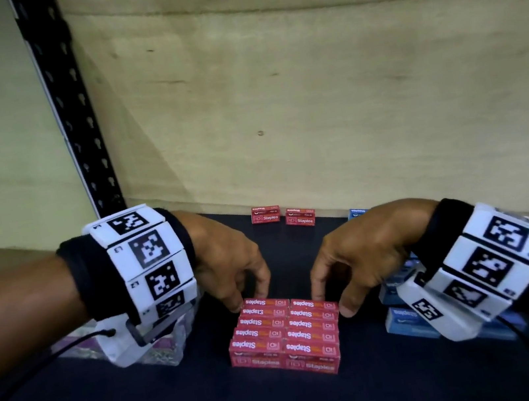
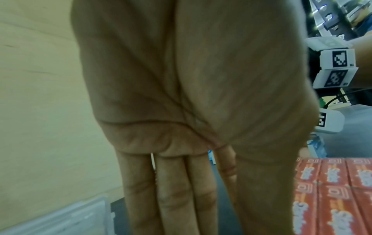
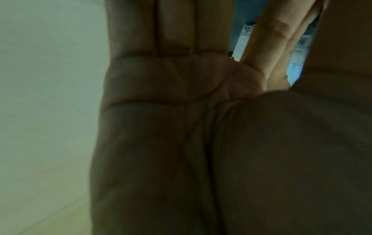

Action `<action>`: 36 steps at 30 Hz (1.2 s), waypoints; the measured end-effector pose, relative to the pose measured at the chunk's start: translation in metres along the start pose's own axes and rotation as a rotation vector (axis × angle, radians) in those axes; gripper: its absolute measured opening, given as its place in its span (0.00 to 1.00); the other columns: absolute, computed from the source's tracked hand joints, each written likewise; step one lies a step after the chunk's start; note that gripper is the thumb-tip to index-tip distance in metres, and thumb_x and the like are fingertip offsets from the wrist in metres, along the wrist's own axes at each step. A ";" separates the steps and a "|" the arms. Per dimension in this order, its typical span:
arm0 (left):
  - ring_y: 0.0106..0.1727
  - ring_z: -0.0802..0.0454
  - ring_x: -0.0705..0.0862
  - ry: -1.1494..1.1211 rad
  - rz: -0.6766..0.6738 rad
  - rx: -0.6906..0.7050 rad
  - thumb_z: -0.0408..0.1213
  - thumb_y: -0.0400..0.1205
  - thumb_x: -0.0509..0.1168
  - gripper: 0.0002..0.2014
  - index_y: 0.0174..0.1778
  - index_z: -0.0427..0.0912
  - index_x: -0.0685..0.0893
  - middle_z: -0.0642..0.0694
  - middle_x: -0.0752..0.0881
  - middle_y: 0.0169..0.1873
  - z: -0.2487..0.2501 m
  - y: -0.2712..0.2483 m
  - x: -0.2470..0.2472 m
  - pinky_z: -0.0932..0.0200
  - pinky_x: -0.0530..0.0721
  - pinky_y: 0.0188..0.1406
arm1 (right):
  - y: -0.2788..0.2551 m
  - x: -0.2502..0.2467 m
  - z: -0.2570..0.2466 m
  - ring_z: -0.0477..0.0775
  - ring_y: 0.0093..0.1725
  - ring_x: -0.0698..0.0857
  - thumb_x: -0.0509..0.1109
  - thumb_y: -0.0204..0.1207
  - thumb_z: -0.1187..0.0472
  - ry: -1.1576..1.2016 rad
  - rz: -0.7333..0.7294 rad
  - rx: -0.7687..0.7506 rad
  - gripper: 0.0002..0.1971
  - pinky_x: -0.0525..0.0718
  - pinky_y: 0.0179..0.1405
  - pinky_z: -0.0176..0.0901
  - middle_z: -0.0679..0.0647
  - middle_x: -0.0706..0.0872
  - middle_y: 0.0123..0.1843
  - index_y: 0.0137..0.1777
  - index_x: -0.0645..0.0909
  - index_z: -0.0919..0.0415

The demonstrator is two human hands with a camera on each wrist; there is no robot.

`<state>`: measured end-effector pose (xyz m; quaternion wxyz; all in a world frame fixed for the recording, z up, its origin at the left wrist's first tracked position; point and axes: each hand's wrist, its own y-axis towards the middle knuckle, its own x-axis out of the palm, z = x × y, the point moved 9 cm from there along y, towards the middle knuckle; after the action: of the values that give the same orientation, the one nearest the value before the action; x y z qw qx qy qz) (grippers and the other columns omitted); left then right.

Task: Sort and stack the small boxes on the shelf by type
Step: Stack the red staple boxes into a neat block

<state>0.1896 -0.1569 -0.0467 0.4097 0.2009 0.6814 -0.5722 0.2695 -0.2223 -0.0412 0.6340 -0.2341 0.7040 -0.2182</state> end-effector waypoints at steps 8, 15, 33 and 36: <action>0.47 0.65 0.85 -0.039 -0.013 0.006 0.44 0.81 0.70 0.11 0.58 0.63 0.83 0.64 0.86 0.37 -0.001 0.002 0.000 0.56 0.83 0.61 | 0.004 0.002 0.001 0.44 0.56 0.86 0.78 0.74 0.50 -0.001 0.001 -0.020 0.15 0.83 0.65 0.51 0.41 0.90 0.55 0.61 0.86 0.38; 0.49 0.65 0.86 -0.041 -0.009 0.000 0.44 0.81 0.70 0.12 0.59 0.61 0.83 0.59 0.90 0.48 -0.001 0.001 0.000 0.60 0.83 0.58 | 0.001 0.002 0.001 0.43 0.58 0.85 0.77 0.74 0.49 -0.006 0.024 -0.030 0.16 0.82 0.66 0.50 0.39 0.89 0.58 0.62 0.85 0.37; 0.59 0.56 0.85 -0.072 -0.023 -0.073 0.33 0.79 0.72 0.20 0.65 0.56 0.82 0.53 0.87 0.59 -0.014 0.007 -0.006 0.55 0.83 0.63 | 0.001 -0.008 0.013 0.46 0.59 0.84 0.77 0.75 0.47 -0.026 -0.009 0.057 0.24 0.80 0.63 0.42 0.43 0.86 0.61 0.70 0.79 0.41; 0.55 0.54 0.87 -0.125 0.062 -0.115 0.37 0.79 0.71 0.14 0.61 0.52 0.85 0.53 0.90 0.51 -0.026 0.015 -0.026 0.55 0.84 0.61 | 0.012 -0.031 0.026 0.48 0.55 0.88 0.76 0.76 0.48 0.004 0.049 0.082 0.20 0.83 0.63 0.45 0.46 0.90 0.57 0.68 0.81 0.45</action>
<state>0.2073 -0.1231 -0.0350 0.4799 0.1617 0.6797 -0.5306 0.2977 -0.1941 -0.0264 0.6466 -0.1903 0.7014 -0.2317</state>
